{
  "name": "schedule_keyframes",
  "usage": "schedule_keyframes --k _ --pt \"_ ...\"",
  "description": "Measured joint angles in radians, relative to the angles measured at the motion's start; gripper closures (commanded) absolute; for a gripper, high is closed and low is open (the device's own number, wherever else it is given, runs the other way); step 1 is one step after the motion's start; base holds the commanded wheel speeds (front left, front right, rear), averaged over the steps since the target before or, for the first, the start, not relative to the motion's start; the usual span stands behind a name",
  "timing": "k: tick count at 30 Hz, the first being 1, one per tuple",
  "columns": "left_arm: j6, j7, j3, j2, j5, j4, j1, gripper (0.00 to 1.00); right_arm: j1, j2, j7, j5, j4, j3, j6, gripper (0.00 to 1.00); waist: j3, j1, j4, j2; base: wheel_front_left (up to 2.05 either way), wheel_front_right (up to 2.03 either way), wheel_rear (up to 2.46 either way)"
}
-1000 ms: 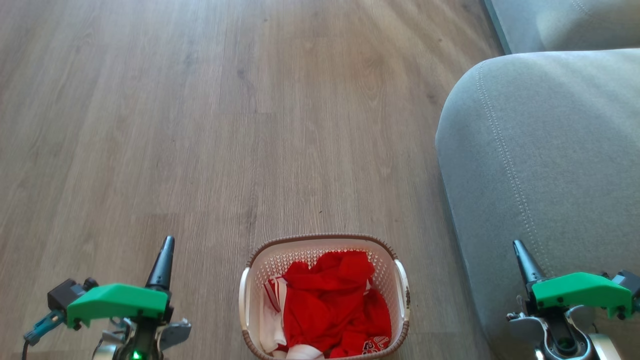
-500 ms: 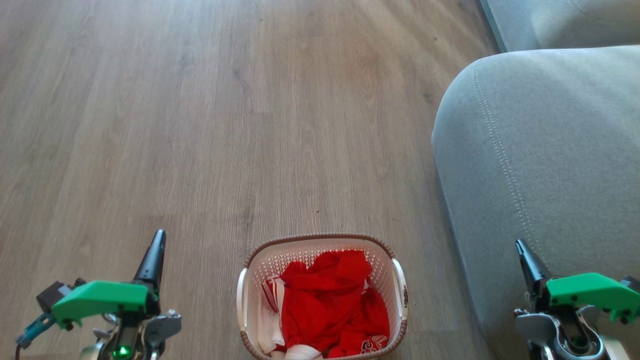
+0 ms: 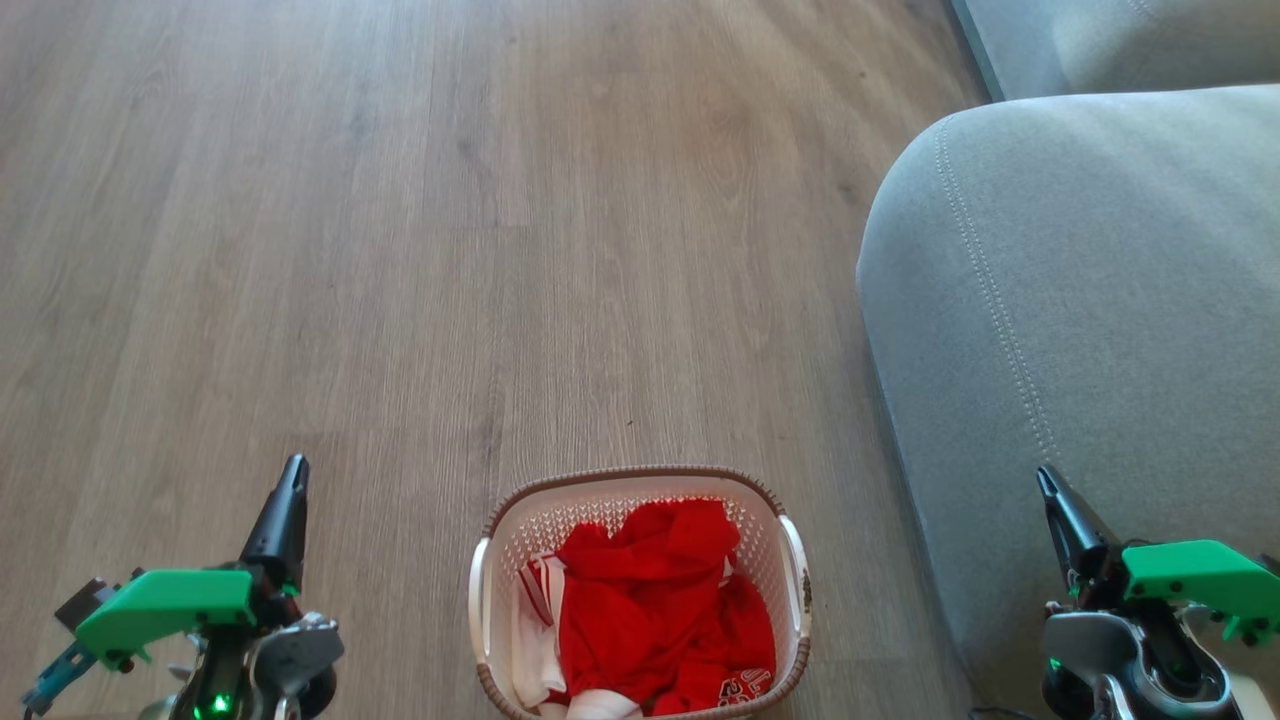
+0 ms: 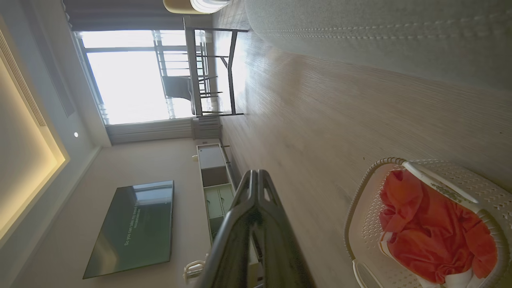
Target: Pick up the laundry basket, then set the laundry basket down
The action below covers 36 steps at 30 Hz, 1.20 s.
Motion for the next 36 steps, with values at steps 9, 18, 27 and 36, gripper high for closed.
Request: schedule_keyframes --k 9,18,27,36 --pt "0.000 0.005 0.002 0.000 -0.016 0.000 0.000 1.00 0.000 0.000 0.005 0.015 0.000 -0.005 0.000 1.00 0.000 0.0000 -0.001 0.0000 0.00 0.00 0.00" --pt "0.000 0.008 0.004 -0.002 -0.016 0.000 0.000 1.00 0.000 0.000 0.007 0.015 0.000 -0.008 0.000 1.00 0.000 0.0000 -0.001 0.0000 0.00 0.00 0.00" --pt "0.000 0.009 0.006 -0.003 -0.016 0.000 0.000 1.00 0.000 0.000 0.009 0.015 0.000 -0.011 0.000 1.00 0.000 0.0000 -0.001 0.0000 0.00 0.00 0.00" --pt "0.000 0.012 0.008 -0.003 -0.013 0.000 -0.001 1.00 0.000 0.001 0.009 0.015 0.000 -0.014 0.000 1.00 0.000 0.0000 0.000 0.0000 0.00 0.00 0.00"
